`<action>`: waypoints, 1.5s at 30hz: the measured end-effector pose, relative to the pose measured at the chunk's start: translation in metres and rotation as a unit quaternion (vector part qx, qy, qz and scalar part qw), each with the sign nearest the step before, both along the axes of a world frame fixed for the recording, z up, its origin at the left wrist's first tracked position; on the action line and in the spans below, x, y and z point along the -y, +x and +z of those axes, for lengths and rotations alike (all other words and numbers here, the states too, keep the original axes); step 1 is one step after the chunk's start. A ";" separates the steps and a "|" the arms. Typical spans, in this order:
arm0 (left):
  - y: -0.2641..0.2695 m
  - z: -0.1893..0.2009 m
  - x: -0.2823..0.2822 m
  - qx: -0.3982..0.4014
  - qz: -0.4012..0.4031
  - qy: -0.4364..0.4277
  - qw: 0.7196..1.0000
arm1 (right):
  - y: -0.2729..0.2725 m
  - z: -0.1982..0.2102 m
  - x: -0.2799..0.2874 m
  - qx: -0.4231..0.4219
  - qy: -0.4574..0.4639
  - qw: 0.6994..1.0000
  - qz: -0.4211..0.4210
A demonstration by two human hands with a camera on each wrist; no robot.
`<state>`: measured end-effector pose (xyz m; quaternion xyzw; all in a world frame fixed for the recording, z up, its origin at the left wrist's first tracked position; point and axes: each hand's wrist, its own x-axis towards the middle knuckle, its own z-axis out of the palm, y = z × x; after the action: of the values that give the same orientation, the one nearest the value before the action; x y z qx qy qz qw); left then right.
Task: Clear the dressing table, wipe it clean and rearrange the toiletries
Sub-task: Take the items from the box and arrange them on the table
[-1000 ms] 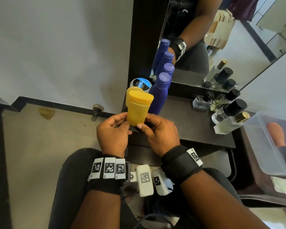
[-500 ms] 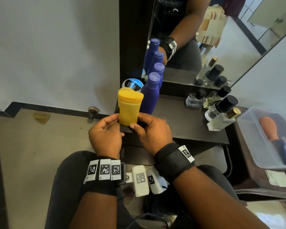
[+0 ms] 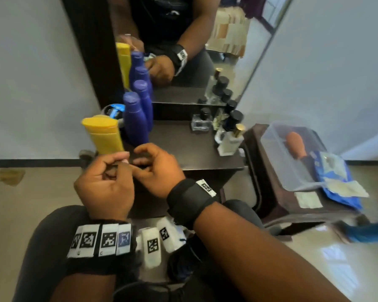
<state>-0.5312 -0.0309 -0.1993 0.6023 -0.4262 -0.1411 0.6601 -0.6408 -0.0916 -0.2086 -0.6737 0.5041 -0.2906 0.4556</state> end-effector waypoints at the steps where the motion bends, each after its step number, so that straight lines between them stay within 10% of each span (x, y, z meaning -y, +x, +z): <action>1: -0.013 0.003 -0.003 0.033 -0.043 0.006 0.999 | -0.012 0.002 -0.004 -0.006 -0.010 1.000 0.011; 10: -0.105 0.026 0.013 0.272 -0.246 0.167 0.915 | -0.182 0.050 -0.015 -0.112 -0.079 0.982 -0.127; 16: -0.138 0.053 0.042 0.468 -0.249 0.437 0.727 | -0.306 0.079 0.050 -0.238 -0.040 0.905 -0.350; 22: -0.157 0.070 0.054 0.581 -0.265 0.465 0.613 | -0.386 0.052 0.132 -0.430 0.130 0.835 -0.318; 29: -0.158 0.077 0.058 0.616 -0.284 0.463 0.571 | -0.400 0.004 0.170 -0.575 0.212 0.778 -0.136; 45: -0.154 0.075 0.070 0.624 -0.307 0.473 0.541 | -0.440 -0.056 0.203 -0.525 0.241 0.797 -0.174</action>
<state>-0.6853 -0.1005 -0.1242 0.5955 -0.7607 -0.1043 -0.2365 -1.0806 -0.2949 -0.2648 -0.4921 0.8286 0.1642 0.2107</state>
